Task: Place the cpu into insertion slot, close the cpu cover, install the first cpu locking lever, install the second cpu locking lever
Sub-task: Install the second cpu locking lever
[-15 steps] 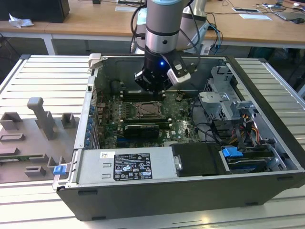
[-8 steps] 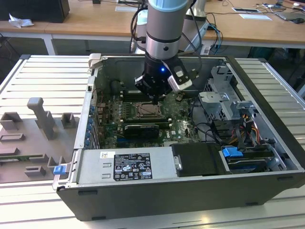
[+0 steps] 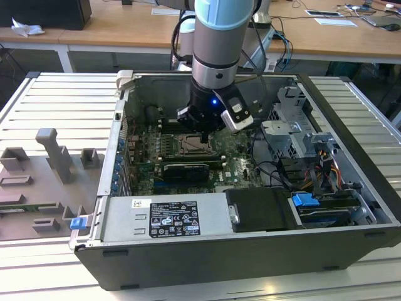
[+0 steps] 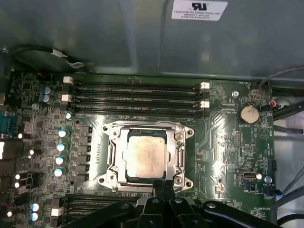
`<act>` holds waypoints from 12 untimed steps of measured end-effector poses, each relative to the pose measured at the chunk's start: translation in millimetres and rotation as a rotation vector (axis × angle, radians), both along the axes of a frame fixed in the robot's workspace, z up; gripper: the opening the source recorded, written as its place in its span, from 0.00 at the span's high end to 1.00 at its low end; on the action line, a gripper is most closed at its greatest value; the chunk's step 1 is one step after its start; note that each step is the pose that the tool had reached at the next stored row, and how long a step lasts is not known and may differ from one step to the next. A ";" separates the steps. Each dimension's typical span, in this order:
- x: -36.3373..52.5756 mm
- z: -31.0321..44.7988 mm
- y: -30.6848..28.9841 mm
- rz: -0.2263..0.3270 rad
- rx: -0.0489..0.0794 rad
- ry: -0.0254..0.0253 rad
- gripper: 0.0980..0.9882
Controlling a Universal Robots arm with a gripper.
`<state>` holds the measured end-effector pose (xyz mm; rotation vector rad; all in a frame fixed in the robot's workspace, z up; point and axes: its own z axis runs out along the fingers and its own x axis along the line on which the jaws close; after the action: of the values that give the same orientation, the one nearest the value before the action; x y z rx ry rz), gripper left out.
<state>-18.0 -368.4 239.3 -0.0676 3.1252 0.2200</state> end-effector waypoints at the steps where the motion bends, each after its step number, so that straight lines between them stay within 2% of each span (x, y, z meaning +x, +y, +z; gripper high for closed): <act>1: 0.0 -0.7 -1.3 0.001 0.000 0.0000 0.99; 4: -0.3 -1.9 -4.6 0.005 -0.002 -0.0002 0.99; 8: -0.5 -2.7 -4.8 0.006 -0.017 0.0004 0.99; 12: -2.9 -4.5 -6.5 0.007 -0.018 0.0006 0.99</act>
<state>-20.9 -374.9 234.8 -0.0788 3.1282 0.1927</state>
